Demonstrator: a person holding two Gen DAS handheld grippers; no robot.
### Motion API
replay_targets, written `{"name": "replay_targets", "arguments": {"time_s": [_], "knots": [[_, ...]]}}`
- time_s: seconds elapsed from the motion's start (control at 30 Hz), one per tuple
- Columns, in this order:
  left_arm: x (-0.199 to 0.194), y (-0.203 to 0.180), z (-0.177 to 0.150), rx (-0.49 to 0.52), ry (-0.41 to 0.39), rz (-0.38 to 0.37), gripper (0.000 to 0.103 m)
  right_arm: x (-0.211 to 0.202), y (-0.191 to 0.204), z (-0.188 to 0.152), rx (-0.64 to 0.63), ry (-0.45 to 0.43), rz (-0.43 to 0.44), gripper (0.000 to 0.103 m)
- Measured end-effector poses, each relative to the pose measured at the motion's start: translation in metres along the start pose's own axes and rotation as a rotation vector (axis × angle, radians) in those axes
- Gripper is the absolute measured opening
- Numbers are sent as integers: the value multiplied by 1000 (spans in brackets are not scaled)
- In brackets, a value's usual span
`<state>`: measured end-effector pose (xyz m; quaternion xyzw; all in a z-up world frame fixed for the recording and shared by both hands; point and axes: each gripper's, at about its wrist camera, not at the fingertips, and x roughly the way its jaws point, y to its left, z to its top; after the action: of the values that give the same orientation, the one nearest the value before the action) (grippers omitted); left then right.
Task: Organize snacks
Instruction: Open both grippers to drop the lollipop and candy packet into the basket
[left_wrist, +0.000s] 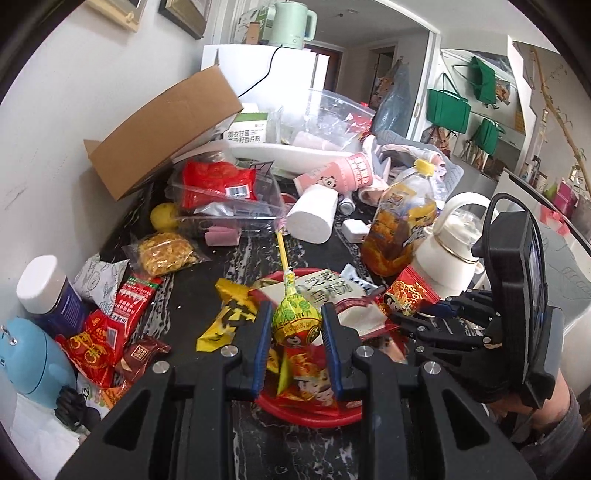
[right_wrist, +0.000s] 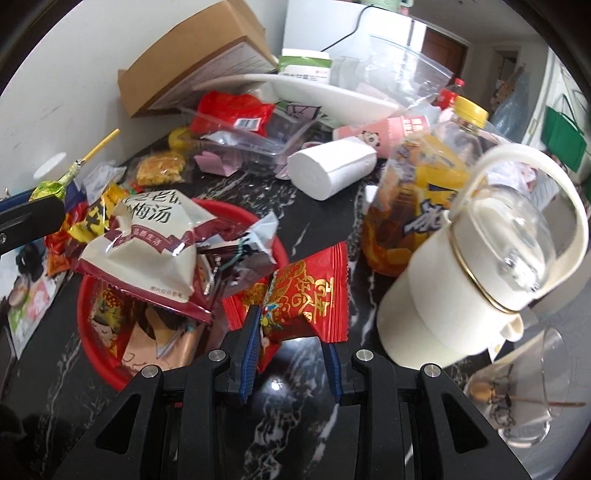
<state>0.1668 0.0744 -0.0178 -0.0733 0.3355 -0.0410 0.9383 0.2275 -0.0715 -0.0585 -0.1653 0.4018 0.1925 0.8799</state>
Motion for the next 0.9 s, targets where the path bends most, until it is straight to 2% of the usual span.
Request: {"name": "replay_targets", "arguments": {"time_s": [0.2,0.23,0.37,0.53,0.6,0.8,0.9], "knots": [[6,11,-8,-22,25,6,26,10,19,-3,-81,16,22,31],[7,12,-9,-21,29,8,26,10,21,-4,-91,9,6,31],[16,16,-15,-27,67,9,26,6,18,-4,-85,3,17,36],[27,20,-19,-31,97,-1,26,-2,12,-1,-80,-26,-9,63],[27,18,-18,-28,91,0,26,-5,11,1,-84,-41,-6,68],[37,18,-24,-28,114,2,26,-11,11,-1,-89,-47,1,69],[44,19,-32,-31,126,2,26,-13,10,-3,-89,-51,-1,74]]}}
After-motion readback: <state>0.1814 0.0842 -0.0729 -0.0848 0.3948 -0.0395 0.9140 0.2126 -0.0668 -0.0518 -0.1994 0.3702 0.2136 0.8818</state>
